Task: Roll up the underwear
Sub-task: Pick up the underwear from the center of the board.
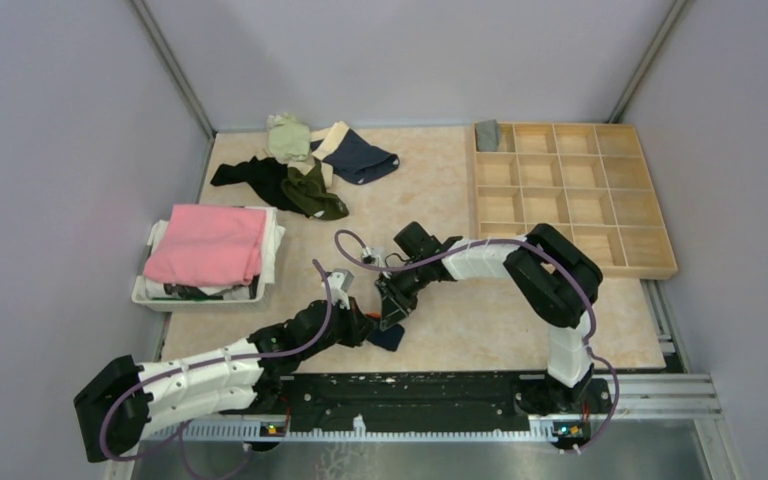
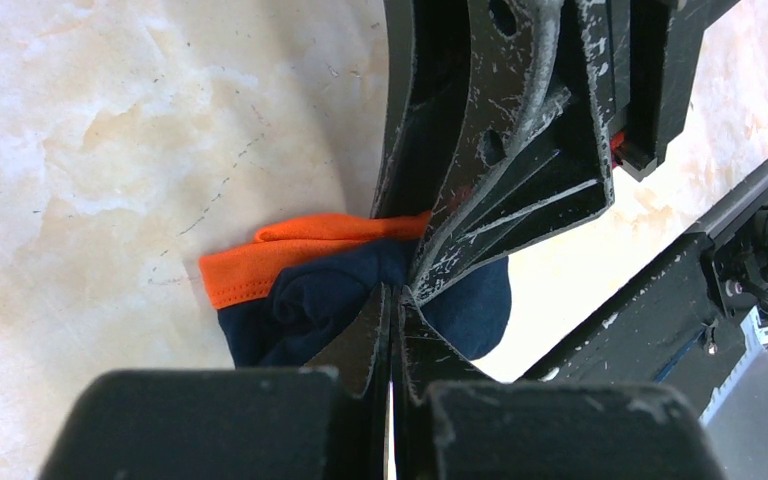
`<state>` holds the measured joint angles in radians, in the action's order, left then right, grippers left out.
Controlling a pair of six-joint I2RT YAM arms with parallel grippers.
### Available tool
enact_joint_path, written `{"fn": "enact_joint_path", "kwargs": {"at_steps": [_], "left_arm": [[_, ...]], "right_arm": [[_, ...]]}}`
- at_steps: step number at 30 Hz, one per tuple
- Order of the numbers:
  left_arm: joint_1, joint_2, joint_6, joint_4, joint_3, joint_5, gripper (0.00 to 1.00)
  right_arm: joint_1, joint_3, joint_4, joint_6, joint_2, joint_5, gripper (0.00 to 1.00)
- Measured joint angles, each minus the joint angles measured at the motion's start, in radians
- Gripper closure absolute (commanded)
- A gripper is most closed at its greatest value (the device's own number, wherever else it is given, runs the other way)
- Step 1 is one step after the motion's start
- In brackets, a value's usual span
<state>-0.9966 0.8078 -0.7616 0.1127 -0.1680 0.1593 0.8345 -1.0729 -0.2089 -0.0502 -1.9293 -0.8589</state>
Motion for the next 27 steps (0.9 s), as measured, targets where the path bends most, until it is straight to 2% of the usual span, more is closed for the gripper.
{"fn": "enact_joint_path", "kwargs": {"at_steps": [6, 14, 20, 23, 27], "left_arm": [[-0.001, -0.029, 0.0, -0.071, -0.027, 0.026, 1.0], [0.0, -0.141, 0.041, -0.305, -0.229, 0.15, 0.93], [0.0, -0.213, 0.062, -0.364, -0.27, 0.222, 0.84], [0.0, -0.214, 0.061, -0.382, -0.253, 0.237, 0.79], [0.0, -0.176, 0.061, -0.391, -0.237, 0.248, 0.74]], "right_arm": [[-0.002, 0.032, 0.054, 0.027, 0.005, -0.011, 1.0], [-0.004, 0.128, 0.117, 0.092, 0.089, 0.04, 1.0], [-0.021, 0.177, 0.09, 0.111, 0.25, 0.213, 1.0], [-0.077, 0.179, 0.074, 0.113, 0.38, 0.317, 1.0], [-0.222, 0.156, 0.068, 0.11, 0.553, 0.453, 1.0]]}}
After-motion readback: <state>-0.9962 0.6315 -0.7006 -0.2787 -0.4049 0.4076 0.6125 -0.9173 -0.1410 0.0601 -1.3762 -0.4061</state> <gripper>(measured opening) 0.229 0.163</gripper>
